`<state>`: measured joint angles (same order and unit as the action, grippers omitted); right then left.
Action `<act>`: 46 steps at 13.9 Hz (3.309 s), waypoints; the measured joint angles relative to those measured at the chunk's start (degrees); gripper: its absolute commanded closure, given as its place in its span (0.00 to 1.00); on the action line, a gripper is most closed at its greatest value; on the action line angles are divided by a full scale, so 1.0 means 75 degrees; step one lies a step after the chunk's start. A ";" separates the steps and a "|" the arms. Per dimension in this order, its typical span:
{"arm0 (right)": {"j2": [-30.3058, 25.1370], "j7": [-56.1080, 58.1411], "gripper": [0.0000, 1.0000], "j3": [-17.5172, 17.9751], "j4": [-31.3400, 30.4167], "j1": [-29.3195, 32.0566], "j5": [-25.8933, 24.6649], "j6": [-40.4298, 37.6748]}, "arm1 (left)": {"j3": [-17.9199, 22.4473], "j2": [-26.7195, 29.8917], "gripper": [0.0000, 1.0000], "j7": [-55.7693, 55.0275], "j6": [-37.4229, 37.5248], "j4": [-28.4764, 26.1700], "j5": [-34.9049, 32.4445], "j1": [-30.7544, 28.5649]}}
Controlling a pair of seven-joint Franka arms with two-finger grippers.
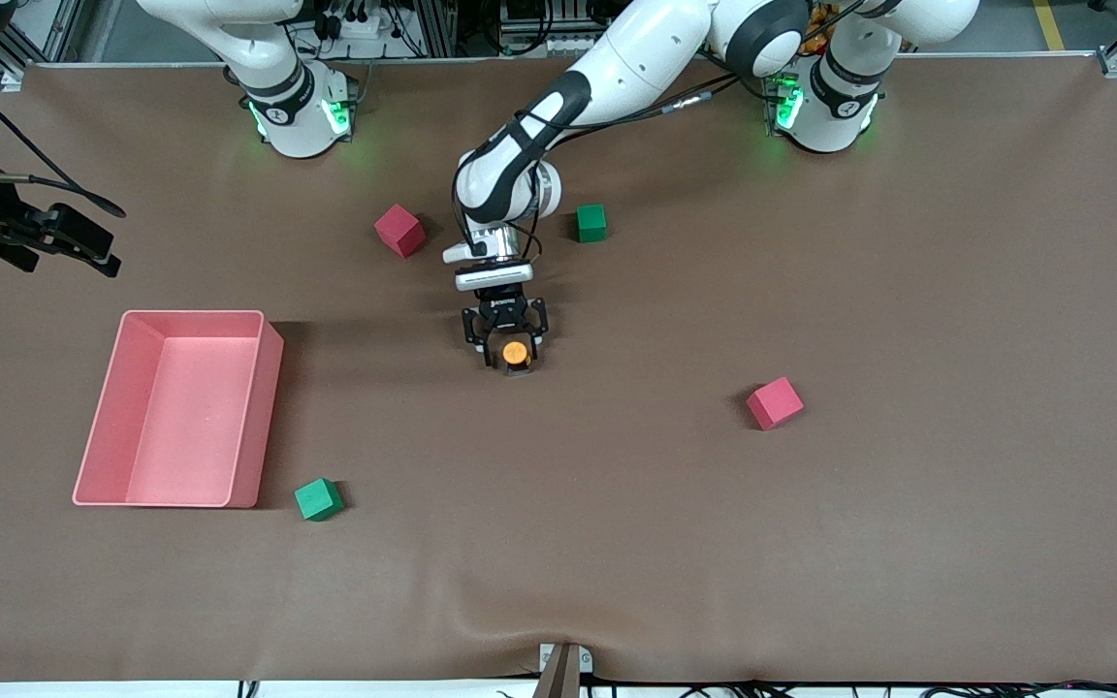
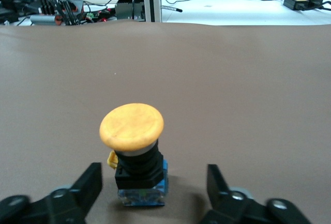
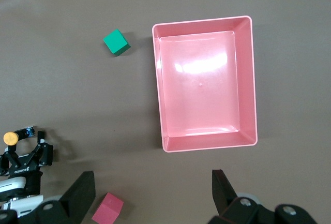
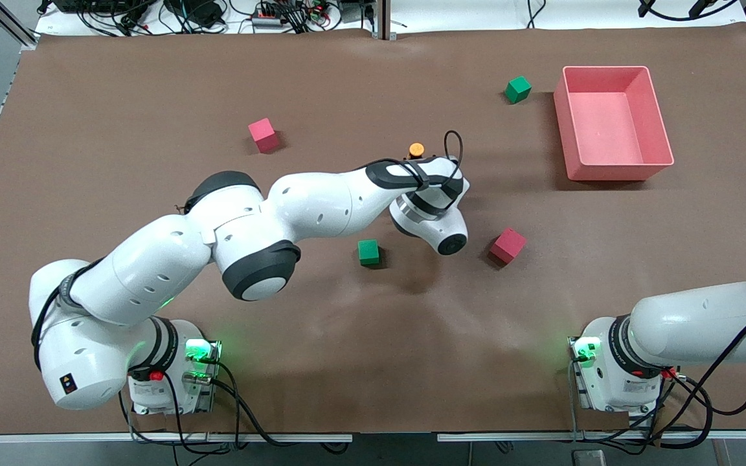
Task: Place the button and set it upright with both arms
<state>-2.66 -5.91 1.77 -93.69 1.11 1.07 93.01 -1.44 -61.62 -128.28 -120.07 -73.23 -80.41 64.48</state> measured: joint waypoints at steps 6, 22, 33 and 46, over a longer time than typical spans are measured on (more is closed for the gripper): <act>0.0006 0.0003 0.00 0.0000 0.0000 -0.0002 0.0000 -0.0007 | -0.0504 0.1443 0.00 0.0599 0.0366 0.0239 0.2607 0.0197; 0.0024 0.0094 0.00 -0.0005 0.0019 -0.0014 -0.0209 -0.0012 | -0.0440 0.5886 0.00 0.8119 0.3570 0.0215 0.9159 -0.3446; 0.0025 0.0094 0.00 -0.0012 0.0018 -0.0014 -0.0210 -0.0016 | -0.0454 0.7383 0.00 1.3089 0.4498 -0.0951 1.0410 -0.6740; 0.0029 0.0094 0.00 -0.0009 0.0017 -0.0014 -0.0210 -0.0021 | -0.0454 0.8367 0.00 1.5366 0.4332 -0.2288 1.0593 -0.7992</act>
<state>-2.44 -5.21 1.71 -93.56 1.00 -0.50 92.86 -4.84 1.14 -13.03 -87.58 -90.39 -0.96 4.55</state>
